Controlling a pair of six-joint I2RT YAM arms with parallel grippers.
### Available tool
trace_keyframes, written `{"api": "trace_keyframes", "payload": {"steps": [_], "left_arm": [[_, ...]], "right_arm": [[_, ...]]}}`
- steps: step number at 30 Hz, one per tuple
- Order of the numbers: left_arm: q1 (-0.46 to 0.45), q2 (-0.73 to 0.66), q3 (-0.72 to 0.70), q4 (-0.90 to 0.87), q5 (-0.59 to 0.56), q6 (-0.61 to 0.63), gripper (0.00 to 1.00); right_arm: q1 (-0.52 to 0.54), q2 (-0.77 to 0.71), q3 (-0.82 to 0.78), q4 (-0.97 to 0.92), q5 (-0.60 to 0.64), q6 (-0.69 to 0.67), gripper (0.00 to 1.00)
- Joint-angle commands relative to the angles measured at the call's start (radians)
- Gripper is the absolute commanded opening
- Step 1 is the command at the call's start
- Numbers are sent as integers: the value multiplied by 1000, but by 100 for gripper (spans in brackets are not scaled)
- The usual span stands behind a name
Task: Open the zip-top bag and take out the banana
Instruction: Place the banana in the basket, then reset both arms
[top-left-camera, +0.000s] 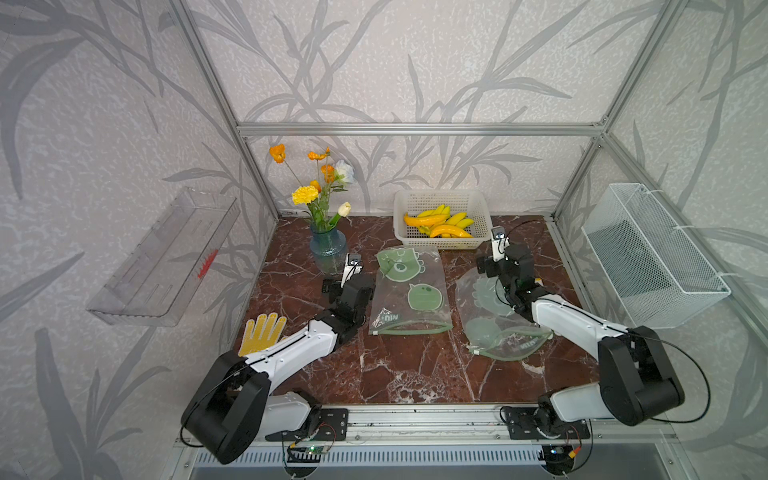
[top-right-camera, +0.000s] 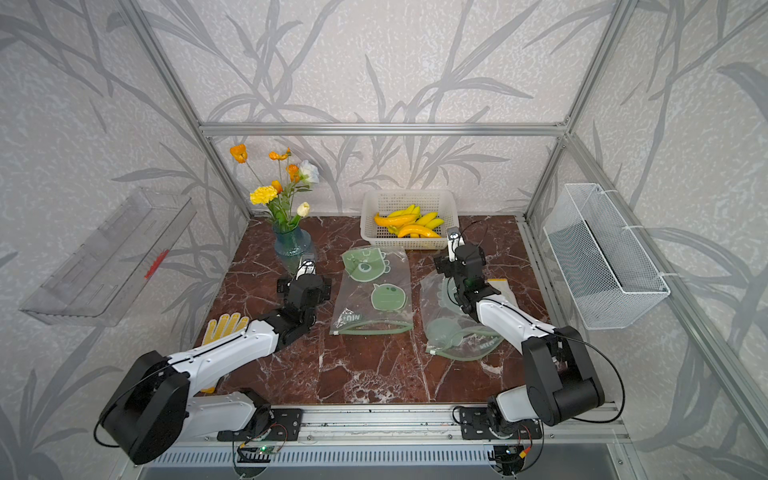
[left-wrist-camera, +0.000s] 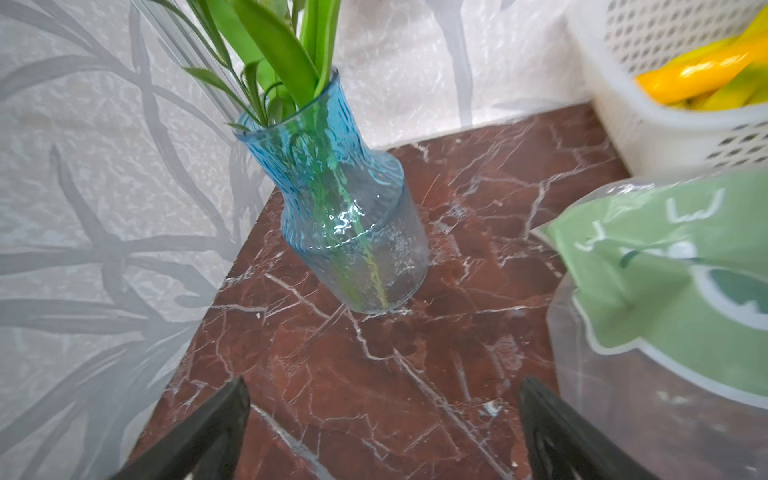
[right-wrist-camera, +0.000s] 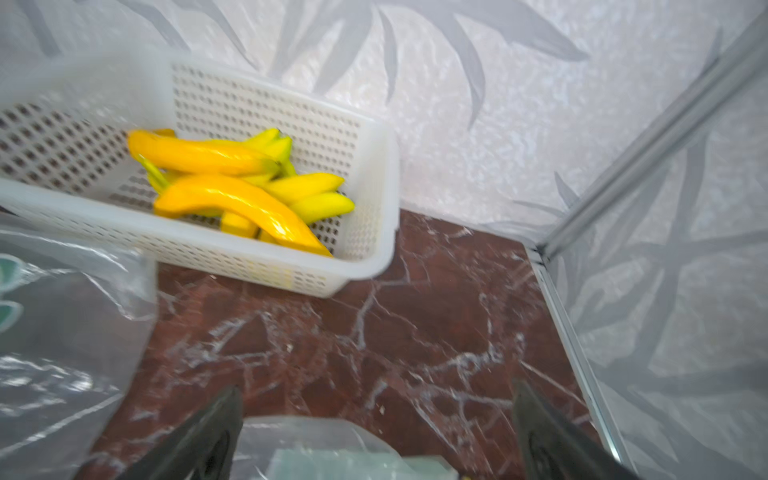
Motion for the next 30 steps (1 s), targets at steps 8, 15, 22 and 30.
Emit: {"api": "trace_keyframes", "payload": {"steps": [8,15,22,30], "left_arm": [[245,14,-53,158,211,51,99],[292,34,-114,239,290,61,99],[335,119,-147,382,310,72,99],[469,147,-143,372,515,-25,99]], "right_arm": [[-83,-133,-257,239,-108,17,99],[-99,-165,-353,271,-160,12,99],[-123,43,-397,554,-219,46,100],[-122,138,-331,541,-251,31,99]]}}
